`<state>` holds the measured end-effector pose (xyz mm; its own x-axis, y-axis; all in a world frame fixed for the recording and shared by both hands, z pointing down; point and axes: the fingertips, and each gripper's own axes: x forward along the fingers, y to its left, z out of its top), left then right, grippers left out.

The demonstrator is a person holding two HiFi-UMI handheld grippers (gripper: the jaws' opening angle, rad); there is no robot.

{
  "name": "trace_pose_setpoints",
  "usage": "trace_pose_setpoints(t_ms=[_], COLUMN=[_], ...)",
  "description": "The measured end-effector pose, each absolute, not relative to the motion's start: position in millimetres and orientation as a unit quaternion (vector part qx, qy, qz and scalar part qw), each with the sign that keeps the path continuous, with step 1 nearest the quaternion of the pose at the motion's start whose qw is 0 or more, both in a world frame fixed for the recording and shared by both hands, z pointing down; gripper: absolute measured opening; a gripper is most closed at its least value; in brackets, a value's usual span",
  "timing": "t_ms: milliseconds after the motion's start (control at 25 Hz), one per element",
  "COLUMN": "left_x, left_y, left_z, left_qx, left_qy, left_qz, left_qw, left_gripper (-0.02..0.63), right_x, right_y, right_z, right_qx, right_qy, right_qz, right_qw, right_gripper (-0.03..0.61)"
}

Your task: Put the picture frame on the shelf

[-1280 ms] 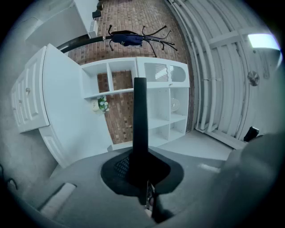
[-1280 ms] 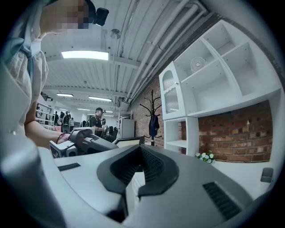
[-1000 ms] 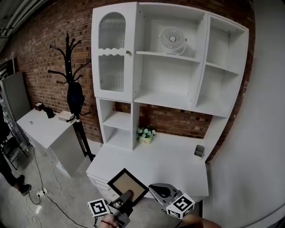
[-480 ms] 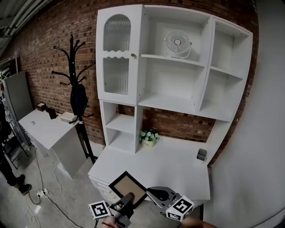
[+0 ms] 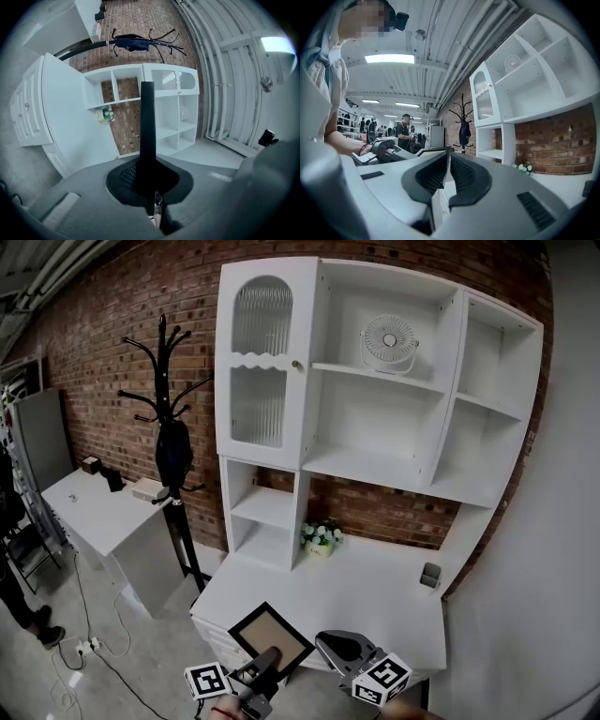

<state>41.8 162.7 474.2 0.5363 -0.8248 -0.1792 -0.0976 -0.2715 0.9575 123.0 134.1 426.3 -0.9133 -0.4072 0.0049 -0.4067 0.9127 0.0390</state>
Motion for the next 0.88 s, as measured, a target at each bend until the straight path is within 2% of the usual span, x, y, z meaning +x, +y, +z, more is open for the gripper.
trace_pose_setpoints(t_ms=[440,880], left_x=[21,-13], left_y=[126,22], left_z=[474,460], left_qx=[0.71,0.708], left_qy=[-0.313,-0.324], left_qz=[-0.359,-0.358], left_qw=[0.518,0.515], left_gripper=[0.018,0.018], right_x=[90,56], right_y=[100,-10], right_z=[422,408], right_qx=[0.204,0.203], right_qy=[-0.978,-0.979], right_qz=[-0.041,-0.031], right_qw=[0.014,-0.005], right_gripper=[0.018,0.029])
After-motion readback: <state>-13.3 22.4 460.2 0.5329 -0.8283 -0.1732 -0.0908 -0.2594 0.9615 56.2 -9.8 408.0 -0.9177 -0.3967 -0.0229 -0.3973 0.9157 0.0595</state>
